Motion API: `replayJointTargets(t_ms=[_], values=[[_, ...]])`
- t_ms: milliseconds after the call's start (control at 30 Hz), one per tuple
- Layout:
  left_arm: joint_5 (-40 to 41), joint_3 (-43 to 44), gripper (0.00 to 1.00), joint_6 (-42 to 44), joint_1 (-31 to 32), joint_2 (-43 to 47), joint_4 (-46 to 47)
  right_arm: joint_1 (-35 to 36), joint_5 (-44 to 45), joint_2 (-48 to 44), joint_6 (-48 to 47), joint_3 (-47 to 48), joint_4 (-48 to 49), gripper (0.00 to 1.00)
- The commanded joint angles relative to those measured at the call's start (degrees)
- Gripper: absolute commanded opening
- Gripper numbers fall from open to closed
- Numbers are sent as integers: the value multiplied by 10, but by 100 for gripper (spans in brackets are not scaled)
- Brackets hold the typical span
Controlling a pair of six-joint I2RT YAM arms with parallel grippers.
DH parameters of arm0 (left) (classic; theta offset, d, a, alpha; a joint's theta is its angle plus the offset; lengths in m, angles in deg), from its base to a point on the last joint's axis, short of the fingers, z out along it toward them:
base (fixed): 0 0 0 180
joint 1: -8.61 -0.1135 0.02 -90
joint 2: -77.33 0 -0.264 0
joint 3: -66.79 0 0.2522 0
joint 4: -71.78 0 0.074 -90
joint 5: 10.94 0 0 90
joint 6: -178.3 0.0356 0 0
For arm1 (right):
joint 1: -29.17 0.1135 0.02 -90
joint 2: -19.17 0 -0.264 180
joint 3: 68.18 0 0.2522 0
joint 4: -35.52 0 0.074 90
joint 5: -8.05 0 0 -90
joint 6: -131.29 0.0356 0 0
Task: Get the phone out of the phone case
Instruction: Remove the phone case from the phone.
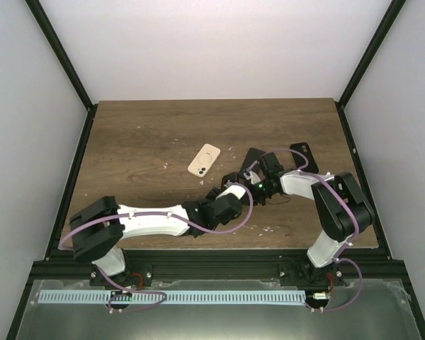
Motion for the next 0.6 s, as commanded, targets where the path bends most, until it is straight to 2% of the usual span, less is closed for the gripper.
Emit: replayJointTargets(t_ms=[0, 333, 567], values=[[-21, 19, 62, 17, 2, -16, 17, 8, 0, 5, 20, 29, 2, 1], [-73, 20, 64, 37, 2, -38, 30, 8, -3, -16, 29, 29, 2, 1], [-23, 49, 59, 33, 2, -80, -11, 8, -7, -29, 35, 29, 1, 1]])
